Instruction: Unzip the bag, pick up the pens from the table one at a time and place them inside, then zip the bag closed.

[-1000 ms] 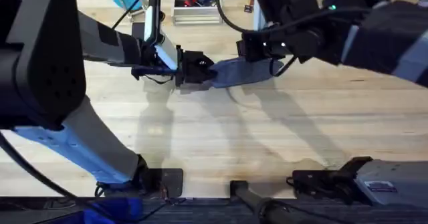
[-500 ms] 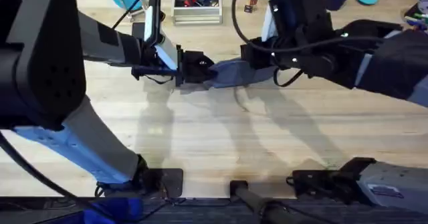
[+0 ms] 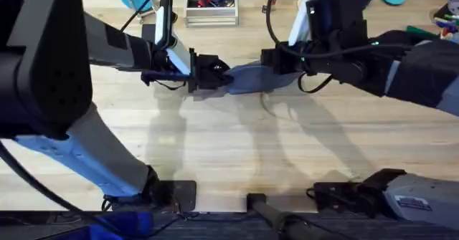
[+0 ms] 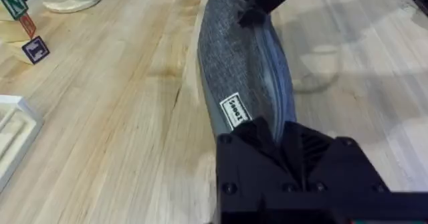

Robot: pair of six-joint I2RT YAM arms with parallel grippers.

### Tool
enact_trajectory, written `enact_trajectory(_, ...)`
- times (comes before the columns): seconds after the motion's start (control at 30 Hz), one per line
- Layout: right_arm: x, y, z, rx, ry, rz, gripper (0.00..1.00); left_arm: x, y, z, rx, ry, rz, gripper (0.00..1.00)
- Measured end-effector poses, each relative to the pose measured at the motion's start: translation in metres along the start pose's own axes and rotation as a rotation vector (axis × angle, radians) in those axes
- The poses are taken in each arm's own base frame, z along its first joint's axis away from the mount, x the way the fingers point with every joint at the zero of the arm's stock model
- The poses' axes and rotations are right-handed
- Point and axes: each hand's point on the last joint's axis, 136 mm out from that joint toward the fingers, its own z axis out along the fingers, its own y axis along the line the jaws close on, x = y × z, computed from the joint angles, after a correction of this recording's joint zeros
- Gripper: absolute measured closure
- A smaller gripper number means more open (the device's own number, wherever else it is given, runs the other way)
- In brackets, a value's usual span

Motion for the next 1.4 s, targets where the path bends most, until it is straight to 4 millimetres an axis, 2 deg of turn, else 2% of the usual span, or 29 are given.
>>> enact_trajectory(0.2, -0.002, 0.001, -0.007, -0.008, -0.011, -0.004, 0.968, 0.0, 0.0, 0.0, 0.0, 0.0, 0.0, 0.96)
enact_trajectory(0.67, -0.003, -0.011, -0.024, -0.069, -0.016, 0.023, 0.968, 0.0, 0.0, 0.0, 0.0, 0.0, 0.0, 0.96)
enact_trajectory(0.93, 0.007, -0.024, -0.029, -0.063, -0.015, 0.044, 0.968, 0.0, 0.0, 0.0, 0.0, 0.0, 0.0, 0.959)
enact_trajectory(1.4, 0.008, -0.057, -0.034, -0.015, -0.027, 0.12, 0.968, 0.0, 0.0, 0.0, 0.0, 0.0, 0.0, 0.959)
